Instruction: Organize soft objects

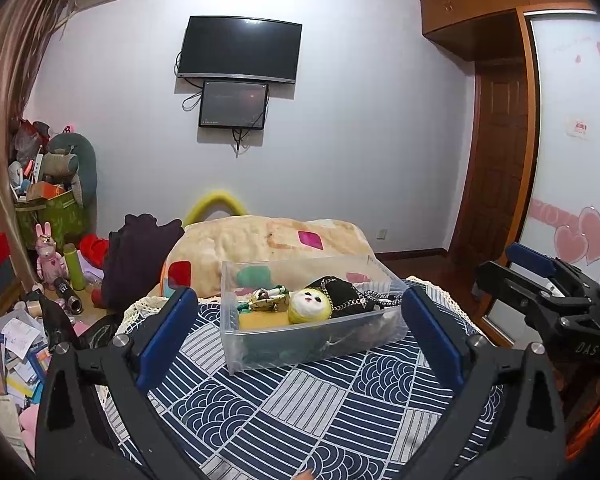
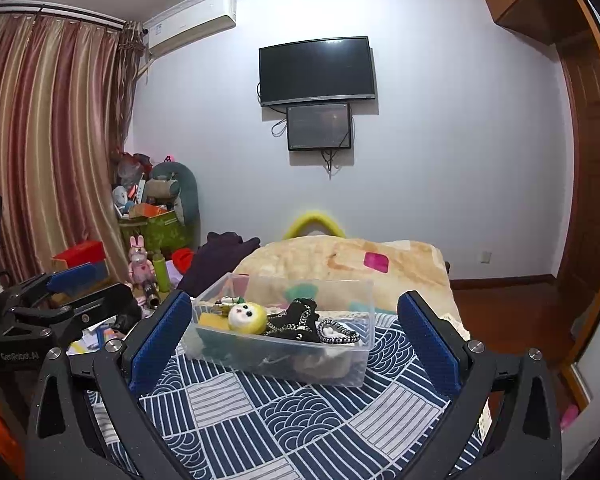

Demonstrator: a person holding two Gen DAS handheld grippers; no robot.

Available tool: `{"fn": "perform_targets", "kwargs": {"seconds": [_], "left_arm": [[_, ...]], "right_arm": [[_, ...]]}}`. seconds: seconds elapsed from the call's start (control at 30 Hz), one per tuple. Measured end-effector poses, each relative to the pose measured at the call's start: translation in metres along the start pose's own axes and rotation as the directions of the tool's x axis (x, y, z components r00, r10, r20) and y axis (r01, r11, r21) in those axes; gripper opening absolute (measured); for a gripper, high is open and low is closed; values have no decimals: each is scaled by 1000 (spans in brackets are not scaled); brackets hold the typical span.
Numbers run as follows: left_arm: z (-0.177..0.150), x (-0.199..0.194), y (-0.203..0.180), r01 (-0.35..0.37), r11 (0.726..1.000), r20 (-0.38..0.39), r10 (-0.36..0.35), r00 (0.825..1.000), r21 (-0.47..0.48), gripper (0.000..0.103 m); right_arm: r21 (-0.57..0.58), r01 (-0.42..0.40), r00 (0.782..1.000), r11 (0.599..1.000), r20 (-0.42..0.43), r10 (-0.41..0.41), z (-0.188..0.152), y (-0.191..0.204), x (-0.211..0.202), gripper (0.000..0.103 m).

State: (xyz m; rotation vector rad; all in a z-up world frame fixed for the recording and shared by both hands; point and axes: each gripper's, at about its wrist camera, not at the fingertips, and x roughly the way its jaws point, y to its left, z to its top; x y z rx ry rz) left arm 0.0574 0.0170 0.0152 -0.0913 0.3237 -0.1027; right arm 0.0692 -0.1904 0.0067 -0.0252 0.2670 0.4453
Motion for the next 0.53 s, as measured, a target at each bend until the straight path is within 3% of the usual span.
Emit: {"fn": "perform_targets", "kwargs": {"seconds": [0.53], "left_arm": [[-1, -2, -3, 7, 1000, -4, -7, 1000, 14, 103]], "right_arm": [[-4, -5, 1000, 1000, -9, 5, -2, 0, 2, 103]]}}
